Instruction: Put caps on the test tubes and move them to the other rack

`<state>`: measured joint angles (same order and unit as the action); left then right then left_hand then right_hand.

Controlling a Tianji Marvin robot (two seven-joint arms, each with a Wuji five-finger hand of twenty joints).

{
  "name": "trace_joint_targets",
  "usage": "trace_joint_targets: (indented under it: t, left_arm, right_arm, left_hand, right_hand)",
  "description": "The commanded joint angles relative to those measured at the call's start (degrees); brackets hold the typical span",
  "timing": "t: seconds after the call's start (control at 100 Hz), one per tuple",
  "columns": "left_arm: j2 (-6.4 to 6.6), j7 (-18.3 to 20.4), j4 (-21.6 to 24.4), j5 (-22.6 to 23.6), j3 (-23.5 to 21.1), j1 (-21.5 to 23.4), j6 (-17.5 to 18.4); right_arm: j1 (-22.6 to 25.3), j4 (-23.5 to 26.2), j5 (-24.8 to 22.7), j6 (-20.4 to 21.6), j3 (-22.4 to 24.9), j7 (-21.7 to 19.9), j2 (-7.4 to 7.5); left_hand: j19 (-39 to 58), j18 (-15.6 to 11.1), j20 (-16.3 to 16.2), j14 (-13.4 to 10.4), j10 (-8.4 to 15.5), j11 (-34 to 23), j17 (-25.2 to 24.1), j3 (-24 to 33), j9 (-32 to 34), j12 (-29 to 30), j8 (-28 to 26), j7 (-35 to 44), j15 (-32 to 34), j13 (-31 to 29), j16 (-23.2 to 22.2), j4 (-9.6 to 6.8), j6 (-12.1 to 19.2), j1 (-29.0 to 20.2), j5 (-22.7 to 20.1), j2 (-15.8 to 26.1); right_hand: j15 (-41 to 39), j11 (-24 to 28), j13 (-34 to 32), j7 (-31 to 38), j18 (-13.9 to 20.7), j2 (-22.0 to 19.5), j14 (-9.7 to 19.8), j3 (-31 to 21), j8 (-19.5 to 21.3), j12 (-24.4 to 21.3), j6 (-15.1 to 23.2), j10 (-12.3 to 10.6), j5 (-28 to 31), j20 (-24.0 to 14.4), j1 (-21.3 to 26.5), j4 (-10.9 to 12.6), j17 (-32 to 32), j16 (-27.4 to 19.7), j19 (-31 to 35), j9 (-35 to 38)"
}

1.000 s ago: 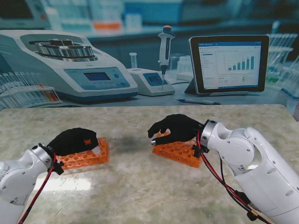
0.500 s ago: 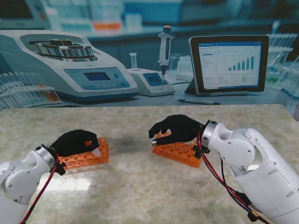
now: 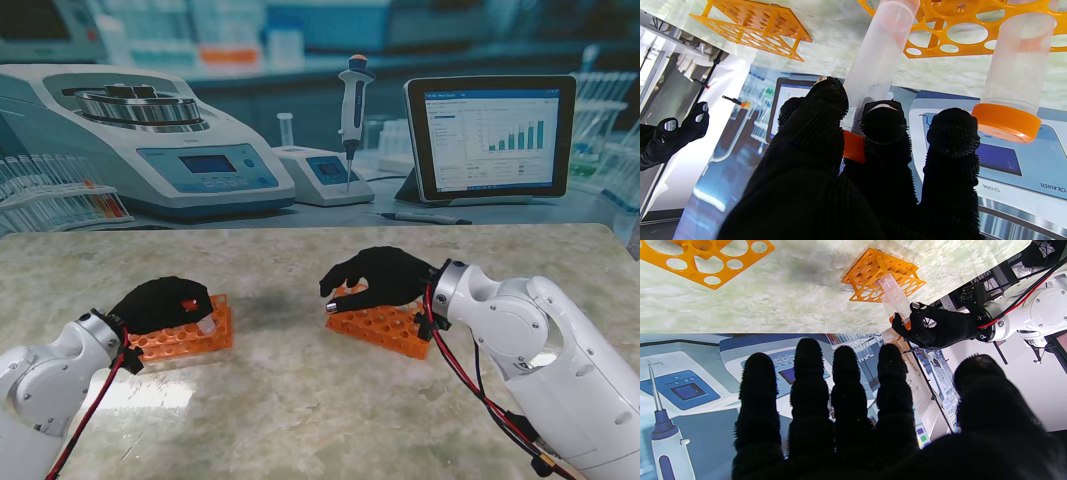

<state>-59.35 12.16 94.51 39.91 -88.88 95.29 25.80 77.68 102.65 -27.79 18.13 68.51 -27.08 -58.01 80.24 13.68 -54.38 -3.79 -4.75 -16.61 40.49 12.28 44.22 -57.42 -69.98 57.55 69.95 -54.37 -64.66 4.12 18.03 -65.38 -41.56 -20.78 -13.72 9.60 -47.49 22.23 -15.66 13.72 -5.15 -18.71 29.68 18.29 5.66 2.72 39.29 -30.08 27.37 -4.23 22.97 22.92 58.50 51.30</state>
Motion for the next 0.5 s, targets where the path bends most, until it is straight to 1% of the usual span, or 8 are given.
trace_joint_targets:
  t: [0.0,0.07,0.13,0.21,0.31,0.49]
  left_arm:
    - [-0.09,0.2,-0.6,0.8,0.3,-0.3,-0.3]
    - [-0.09,0.3,-0.9,0.6,0.6,-0.6,-0.5]
    - [-0.10,0.1,-1.2,0.8,0.7,-0.8,-0.5]
    - [-0.26,-0.1,-1.7,-0.8,1.1,-1.1,-1.1]
    - [-0.21,-0.5,-2.2,0.5,1.2,-1.5,-0.9]
    - [-0.30,-0.7,-3.0,0.0,1.9,-2.1,-1.4]
  right_arm:
    - [0.5,0.4,-0.1,0.1,0.0,-0.2,0.10]
    - [0.5,0.4,-0.1,0.1,0.1,-0.1,0.10]
    - [0.6,0.4,-0.1,0.1,0.2,-0.1,0.10]
    - [0.6,0.4,-0.1,0.2,0.2,-0.2,0.12]
    - [0.7,0.4,-0.1,0.2,0.3,-0.2,0.13]
    - [0.8,0.4,-0.1,0.2,0.3,-0.3,0.15]
  left_hand:
    - [1.2,1.9,-2.8,-1.9,5.1,-26.0,-0.1,20.4,10.3,-3.6,-3.5,13.3,1.5,1.3,-0.9,-2.70,-3.9,-8.6,-5.9,13.0]
    - [1.2,1.9,-2.8,-1.8,4.9,-26.1,-0.2,20.5,10.3,-3.6,-3.5,13.3,1.5,1.4,-0.9,-2.71,-4.1,-8.6,-6.0,13.0]
    - [1.2,1.9,-2.8,-1.9,5.1,-26.0,-0.3,20.3,10.3,-3.6,-3.5,13.3,1.5,1.4,-0.9,-2.68,-3.9,-8.6,-5.8,13.0]
    - [1.2,2.1,-2.8,-1.6,4.8,-26.1,-0.4,20.5,10.3,-3.6,-3.5,13.3,1.5,1.5,-1.0,-2.71,-4.1,-8.6,-5.9,13.0]
    - [1.2,1.8,-2.8,-1.8,5.1,-26.0,-0.3,20.4,10.2,-3.5,-3.4,13.3,1.4,1.5,-1.0,-2.66,-3.9,-8.6,-5.8,13.1]
    - [0.9,2.0,-2.7,-1.7,5.0,-25.9,-0.5,20.4,10.1,-3.5,-3.4,13.3,1.3,1.5,-1.0,-2.67,-4.0,-8.6,-5.8,13.0]
  right_hand:
    - [1.6,0.1,1.3,0.3,-1.8,-2.3,0.3,1.2,0.4,0.4,0.1,-0.9,0.4,0.1,0.0,1.3,-0.8,-0.6,0.6,-0.4]
    - [1.6,0.1,1.3,0.3,-1.8,-2.4,0.4,1.2,0.4,0.4,0.1,-0.9,0.4,0.1,0.0,1.3,-0.8,-0.6,0.6,-0.4]
    - [1.6,0.1,1.3,0.3,-1.8,-2.4,0.3,1.2,0.4,0.4,0.1,-0.8,0.4,0.0,0.0,1.3,-0.7,-0.6,0.7,-0.4]
    - [1.6,0.1,1.3,0.3,-1.9,-2.4,0.3,1.2,0.4,0.4,0.1,-0.9,0.4,0.0,0.0,1.3,-0.8,-0.6,0.6,-0.4]
    - [1.6,0.1,1.3,0.3,-1.8,-2.4,0.2,1.2,0.4,0.4,0.2,-0.9,0.4,0.0,0.0,1.3,-0.7,-0.6,0.7,-0.4]
    - [1.6,0.1,1.4,0.3,-1.9,-2.4,0.2,1.3,0.4,0.4,0.1,-0.8,0.4,0.0,-0.1,1.3,-0.7,-0.7,0.7,-0.4]
